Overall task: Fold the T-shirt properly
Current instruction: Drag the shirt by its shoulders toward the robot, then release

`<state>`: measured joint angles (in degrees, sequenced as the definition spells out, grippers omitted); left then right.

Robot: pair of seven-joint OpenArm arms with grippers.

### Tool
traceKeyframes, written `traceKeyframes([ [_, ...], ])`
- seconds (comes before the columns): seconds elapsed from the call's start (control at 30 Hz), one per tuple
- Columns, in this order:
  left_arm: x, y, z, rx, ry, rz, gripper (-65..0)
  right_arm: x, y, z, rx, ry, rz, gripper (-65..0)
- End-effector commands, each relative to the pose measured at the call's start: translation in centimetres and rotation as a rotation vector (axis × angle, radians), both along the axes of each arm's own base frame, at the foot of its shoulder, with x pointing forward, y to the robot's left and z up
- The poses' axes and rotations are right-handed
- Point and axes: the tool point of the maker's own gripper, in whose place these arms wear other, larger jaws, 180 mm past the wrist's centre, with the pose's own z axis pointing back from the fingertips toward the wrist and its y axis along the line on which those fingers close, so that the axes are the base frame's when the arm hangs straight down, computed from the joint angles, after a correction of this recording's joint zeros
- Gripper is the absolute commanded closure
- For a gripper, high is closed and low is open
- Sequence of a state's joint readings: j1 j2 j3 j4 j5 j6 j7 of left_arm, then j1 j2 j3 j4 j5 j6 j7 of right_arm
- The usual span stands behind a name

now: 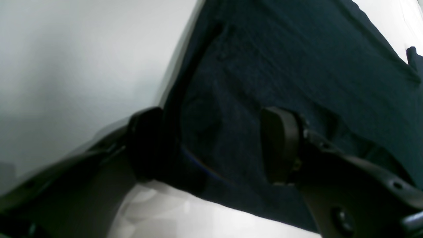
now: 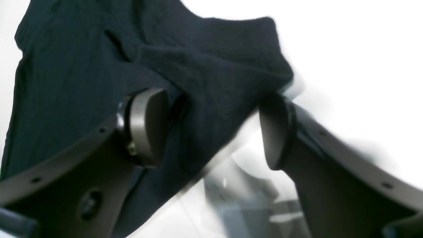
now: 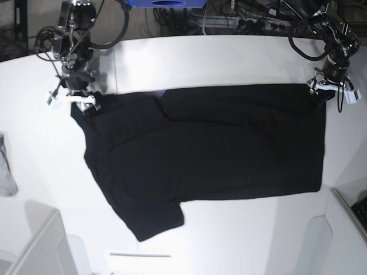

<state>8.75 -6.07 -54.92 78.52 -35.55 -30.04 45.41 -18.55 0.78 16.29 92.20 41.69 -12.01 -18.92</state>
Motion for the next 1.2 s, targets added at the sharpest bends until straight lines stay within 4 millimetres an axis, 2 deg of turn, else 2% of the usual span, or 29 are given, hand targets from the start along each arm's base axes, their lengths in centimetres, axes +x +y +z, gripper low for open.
traceKeyframes([
  [0.0, -1.1, -0.1, -1.1, 0.002, 0.08, -0.014, -43.8, -0.5, -0.1, -0.4, 0.009, 0.031, -0.006, -33.2],
  [0.1, -1.1, -0.1, -1.1, 0.002, 0.08, -0.014, -43.8, -0.4, 0.0, -0.4, 0.009, 0.031, -0.003, -25.4],
  [0.17, -1.1, 0.0, -1.0, 0.004, 0.08, -0.014, -42.1, -0.3, 0.2, -0.3, 0.012, 0.025, 0.004, -24.8],
  [0.23, -1.1, 0.0, -1.0, 0.005, 0.08, -0.015, -32.6, 0.2, 0.4, 0.0, 0.014, 0.003, 0.022, -24.3],
  [0.33, -1.1, 0.0, -1.0, 0.005, 0.079, -0.015, -10.9, 0.4, 0.5, 0.0, 0.014, -0.002, 0.03, -24.0],
  [0.4, -1.1, 0.0, -1.0, 0.005, 0.079, -0.015, 0.0, 0.3, 0.5, -0.2, 0.016, 0.003, 0.029, -20.7],
  [0.43, -1.1, 0.0, -1.0, 0.005, 0.081, -0.015, 0.0, 0.4, 0.5, -0.2, 0.016, 0.001, 0.03, -16.2],
  [0.5, -1.1, 0.0, -1.0, 0.006, 0.083, -0.018, 0.0, 0.5, 0.5, -0.2, 0.017, 0.002, 0.03, -2.6],
  [0.53, -1.2, 0.1, -1.0, 0.007, 0.087, -0.019, 0.0, 0.5, 0.5, -0.2, 0.017, 0.002, 0.03, 0.0],
  [0.8, -2.5, 0.9, -0.9, 0.052, 0.13, -0.052, 0.0, -0.3, 0.5, -0.5, 0.017, 0.017, 0.032, 0.0],
  [0.87, -2.9, 0.6, -1.0, 0.069, 0.157, -0.091, 0.0, -0.2, 0.5, 0.2, 0.008, 0.0, 0.036, 0.0],
  [1.03, -3.9, 0.4, -1.0, 0.086, 0.179, -0.114, 0.0, -1.5, 0.4, 1.7, -0.014, -0.017, 0.045, 0.0],
  [1.17, -4.4, 0.5, 0.1, 0.133, 0.181, -0.136, 0.0, -2.6, 0.5, 2.1, -0.024, -0.014, 0.051, 0.0],
])
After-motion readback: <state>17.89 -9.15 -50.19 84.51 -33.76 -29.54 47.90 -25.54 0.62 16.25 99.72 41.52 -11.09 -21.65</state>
